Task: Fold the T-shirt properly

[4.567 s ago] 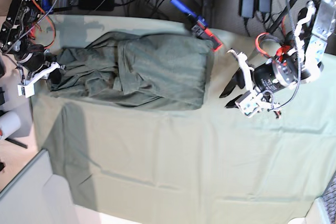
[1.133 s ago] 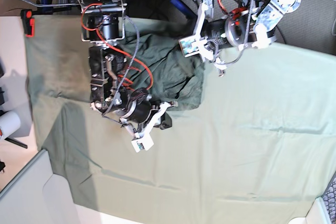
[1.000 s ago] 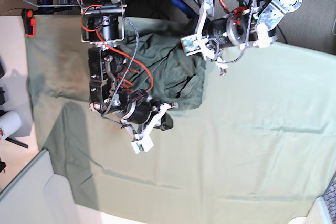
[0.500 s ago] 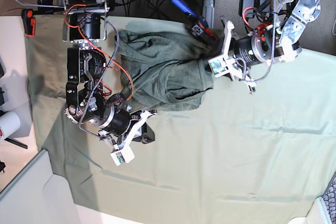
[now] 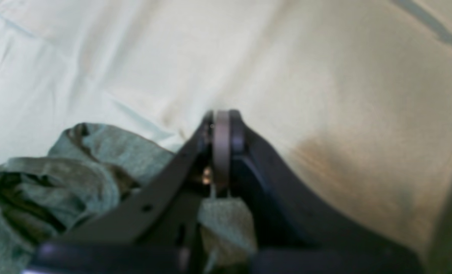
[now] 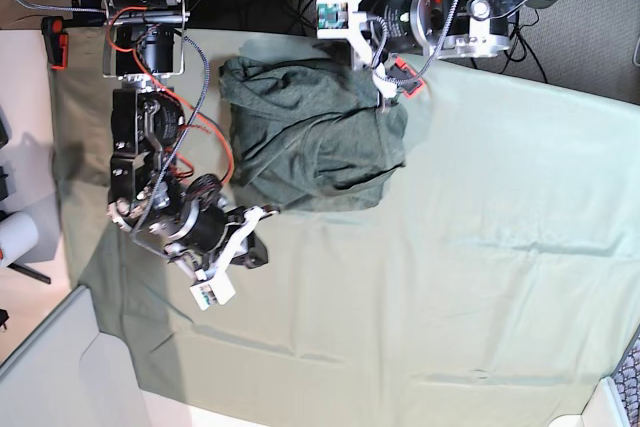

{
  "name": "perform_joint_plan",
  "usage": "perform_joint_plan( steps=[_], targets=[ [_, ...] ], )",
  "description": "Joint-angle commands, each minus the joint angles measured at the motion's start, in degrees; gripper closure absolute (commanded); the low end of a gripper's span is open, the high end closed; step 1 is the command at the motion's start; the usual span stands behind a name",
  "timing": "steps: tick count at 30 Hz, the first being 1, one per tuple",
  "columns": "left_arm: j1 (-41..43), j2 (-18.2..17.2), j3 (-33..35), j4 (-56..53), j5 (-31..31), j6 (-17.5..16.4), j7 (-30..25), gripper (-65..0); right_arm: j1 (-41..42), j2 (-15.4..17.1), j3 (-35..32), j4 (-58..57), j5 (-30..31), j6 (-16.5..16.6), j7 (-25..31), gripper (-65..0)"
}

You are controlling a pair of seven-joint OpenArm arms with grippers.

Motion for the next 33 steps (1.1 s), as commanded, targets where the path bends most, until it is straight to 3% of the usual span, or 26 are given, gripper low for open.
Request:
perform_joint_plan(
  steps=[1,5,11,17,18,22,28,33],
  targets=[
    [-1.68,0.15,-0.28,-0.13,0.46,1.97,-1.42,-20.6,1.51,0.50,0.33,0.57,0.63,0.66,1.33,0.0],
    [-5.33,0.17,-0.26,-4.98,1.25,2.58,-1.42,-20.6,1.49,0.50,0.33,-0.39,0.66,0.66,1.31,0.0],
    [-6.10,0.13,-0.26,-7.67,2.69,-1.03,-1.36,-20.3,1.53,0.50,0.33,-0.92,0.66,0.66,1.53,0.0],
    [-6.12,-0.04,-0.26,-7.69,2.71,-2.47,-1.05,-16.3,1.53,0.50,0.33,-0.92,0.68,0.66,1.53,0.0],
    [-6.32,-0.04,-0.26,-7.74,2.71,-2.47,-0.66,-15.3,1.51,0.50,0.33,-0.92,0.68,0.66,1.53,0.0],
    [-8.41,-0.02,-0.26,-9.70,2.64,-2.45,-0.09,-0.1,1.51,0.50,0.33,-0.94,0.66,0.66,1.53,0.0],
    [-11.78,-0.04,-0.26,-13.55,2.27,-2.56,0.59,0.0,1.51,0.50,0.33,-0.94,0.66,0.66,1.70,0.0],
    [-13.40,-0.17,-0.26,-17.44,0.31,-5.22,1.22,0.0,1.51,0.50,0.33,-1.01,0.63,0.66,1.75,0.0]
  ],
)
